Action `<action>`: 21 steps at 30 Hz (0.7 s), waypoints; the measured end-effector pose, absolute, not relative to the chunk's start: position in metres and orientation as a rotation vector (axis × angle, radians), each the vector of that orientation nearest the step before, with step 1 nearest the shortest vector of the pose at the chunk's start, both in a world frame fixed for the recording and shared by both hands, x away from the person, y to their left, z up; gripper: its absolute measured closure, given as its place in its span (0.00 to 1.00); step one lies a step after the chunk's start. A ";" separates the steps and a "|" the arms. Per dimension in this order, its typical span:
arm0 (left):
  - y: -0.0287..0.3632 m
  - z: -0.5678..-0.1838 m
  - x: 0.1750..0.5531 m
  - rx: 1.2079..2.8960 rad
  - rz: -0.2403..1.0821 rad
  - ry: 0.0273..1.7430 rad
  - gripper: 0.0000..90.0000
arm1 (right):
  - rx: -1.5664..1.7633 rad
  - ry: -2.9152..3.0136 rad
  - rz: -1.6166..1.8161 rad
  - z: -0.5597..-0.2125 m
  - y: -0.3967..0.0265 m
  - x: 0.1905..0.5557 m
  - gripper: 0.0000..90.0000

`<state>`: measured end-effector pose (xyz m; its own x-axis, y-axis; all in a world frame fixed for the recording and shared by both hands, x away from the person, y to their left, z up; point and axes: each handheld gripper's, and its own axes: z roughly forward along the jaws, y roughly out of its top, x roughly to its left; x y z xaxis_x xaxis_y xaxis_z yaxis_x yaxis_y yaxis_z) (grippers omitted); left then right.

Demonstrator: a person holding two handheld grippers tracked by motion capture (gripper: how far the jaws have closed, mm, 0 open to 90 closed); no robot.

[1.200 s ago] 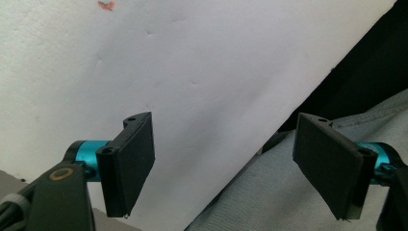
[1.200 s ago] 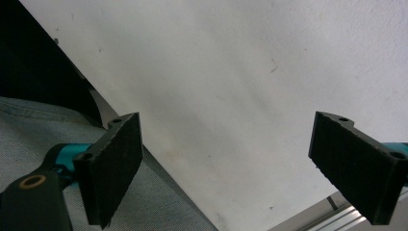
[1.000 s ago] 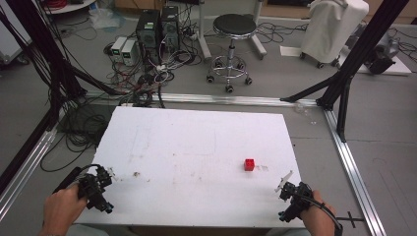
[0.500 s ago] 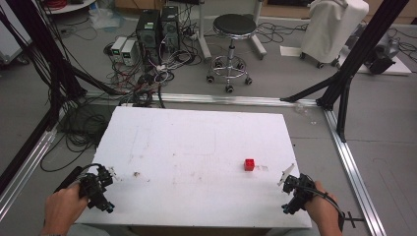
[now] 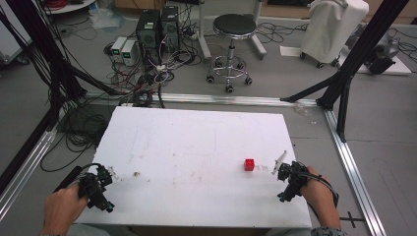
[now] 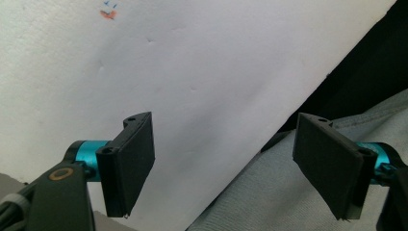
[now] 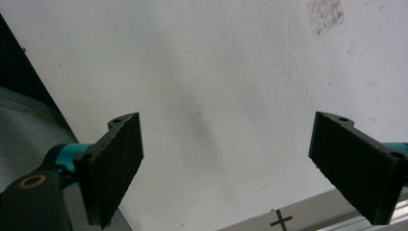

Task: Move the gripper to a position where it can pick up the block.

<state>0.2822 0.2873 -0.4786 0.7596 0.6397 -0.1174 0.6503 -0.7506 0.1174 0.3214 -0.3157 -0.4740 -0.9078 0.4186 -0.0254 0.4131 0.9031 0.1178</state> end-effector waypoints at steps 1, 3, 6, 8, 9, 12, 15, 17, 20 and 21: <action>0.288 -0.479 0.282 2.794 -0.101 1.040 0.25 | 0.634 3.018 0.164 -0.473 -0.313 0.326 0.12; 0.287 -0.479 0.282 2.794 -0.105 1.043 0.25 | 0.624 3.024 0.163 -0.473 -0.311 0.327 0.12; 0.287 -0.479 0.282 2.795 -0.104 1.044 0.25 | 0.588 3.033 0.170 -0.471 -0.307 0.336 0.13; 0.287 -0.479 0.282 2.800 -0.104 1.039 0.25 | 0.568 3.033 0.165 -0.470 -0.305 0.341 0.13; 0.287 -0.479 0.281 2.796 -0.104 1.044 0.25 | 0.568 3.033 0.165 -0.470 -0.305 0.341 0.13; 0.287 -0.479 0.282 2.799 -0.105 1.040 0.25 | 0.527 3.039 0.167 -0.469 -0.304 0.349 0.13; 0.287 -0.479 0.282 2.801 -0.105 1.039 0.25 | 0.502 3.049 0.164 -0.467 -0.303 0.356 0.12; 0.287 -0.479 0.282 2.798 -0.105 1.040 0.25 | 0.458 3.052 0.156 -0.466 -0.302 0.360 0.12; 0.287 -0.478 0.281 2.792 -0.105 1.043 0.25 | 0.408 3.045 0.127 -0.464 -0.301 0.366 0.13; 0.287 -0.478 0.281 2.790 -0.105 1.043 0.25 | 0.413 3.045 0.129 -0.464 -0.300 0.367 0.12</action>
